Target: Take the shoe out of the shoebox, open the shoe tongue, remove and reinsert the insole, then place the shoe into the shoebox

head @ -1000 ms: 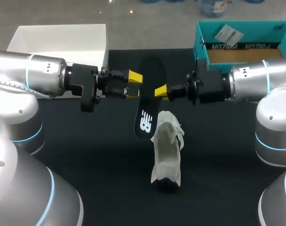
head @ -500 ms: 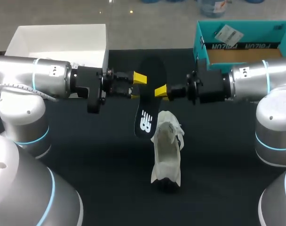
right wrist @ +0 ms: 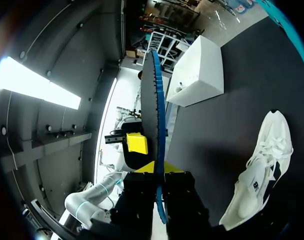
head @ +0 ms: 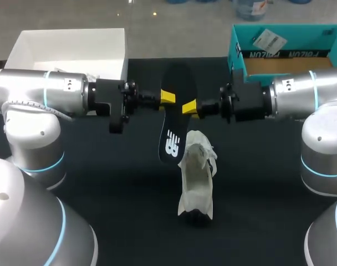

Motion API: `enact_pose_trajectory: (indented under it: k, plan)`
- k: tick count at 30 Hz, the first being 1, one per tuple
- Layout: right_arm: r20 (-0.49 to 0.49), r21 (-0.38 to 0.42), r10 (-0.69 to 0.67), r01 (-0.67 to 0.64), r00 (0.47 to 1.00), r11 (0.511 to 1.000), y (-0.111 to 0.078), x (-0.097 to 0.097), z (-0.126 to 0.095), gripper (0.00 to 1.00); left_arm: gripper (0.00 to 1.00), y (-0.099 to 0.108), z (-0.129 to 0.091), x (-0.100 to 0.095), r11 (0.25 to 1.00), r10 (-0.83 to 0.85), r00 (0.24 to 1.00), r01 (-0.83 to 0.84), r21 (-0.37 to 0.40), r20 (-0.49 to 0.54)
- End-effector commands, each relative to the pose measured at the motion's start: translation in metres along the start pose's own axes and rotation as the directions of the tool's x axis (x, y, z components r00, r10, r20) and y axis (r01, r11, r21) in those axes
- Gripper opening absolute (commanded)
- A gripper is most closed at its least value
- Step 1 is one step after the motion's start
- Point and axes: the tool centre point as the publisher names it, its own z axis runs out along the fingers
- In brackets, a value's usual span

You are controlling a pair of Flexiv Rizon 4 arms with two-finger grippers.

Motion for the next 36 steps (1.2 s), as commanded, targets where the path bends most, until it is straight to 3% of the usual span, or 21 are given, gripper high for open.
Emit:
enact_pose_trajectory:
  k: [1,8,9,10,13,21,24,28,36]
  plan:
    - [0.003,-0.001,0.001,-0.001,1.000,1.000,0.000,0.000,0.002,0.00,0.00,-0.003,0.000,0.002,1.000,-0.006,1.000,0.006,-0.003,-0.009]
    - [0.003,-0.001,0.001,-0.001,1.000,1.000,0.000,0.000,0.002,0.00,0.00,-0.003,-0.004,0.005,1.000,-0.024,1.000,0.024,-0.012,-0.018]
    - [0.003,-0.001,0.001,-0.001,1.000,1.000,0.000,0.000,0.002,0.42,0.00,-0.003,-0.005,0.005,1.000,-0.026,0.999,0.026,-0.013,-0.023]
    - [0.003,-0.001,0.001,-0.001,1.000,1.000,0.000,0.000,0.002,1.00,0.00,-0.003,-0.007,0.005,0.999,-0.030,0.999,0.029,-0.014,-0.026]
    - [0.009,-0.011,0.001,-0.001,1.000,1.000,-0.002,0.000,-0.003,1.00,0.00,-0.002,-0.010,0.005,0.999,-0.049,0.998,0.050,0.006,-0.038]
    - [0.126,-0.046,-0.042,0.048,0.991,0.998,-0.016,0.004,-0.047,1.00,0.00,-0.004,-0.022,0.010,0.996,-0.083,0.993,0.084,0.009,-0.085]
    - [0.176,-0.002,-0.120,0.123,0.977,0.992,-0.018,0.007,-0.060,1.00,0.00,-0.005,-0.027,0.014,0.995,-0.098,0.990,0.099,0.003,-0.098]
    - [0.242,0.203,-0.263,0.216,0.934,0.955,-0.018,0.012,-0.067,1.00,0.00,-0.006,-0.032,0.017,0.994,-0.109,0.989,0.109,-0.005,-0.101]
    - [0.242,0.203,-0.263,0.216,0.934,0.955,-0.018,0.012,-0.067,1.00,0.00,-0.008,-0.039,0.018,0.993,-0.119,0.986,0.118,-0.015,-0.113]
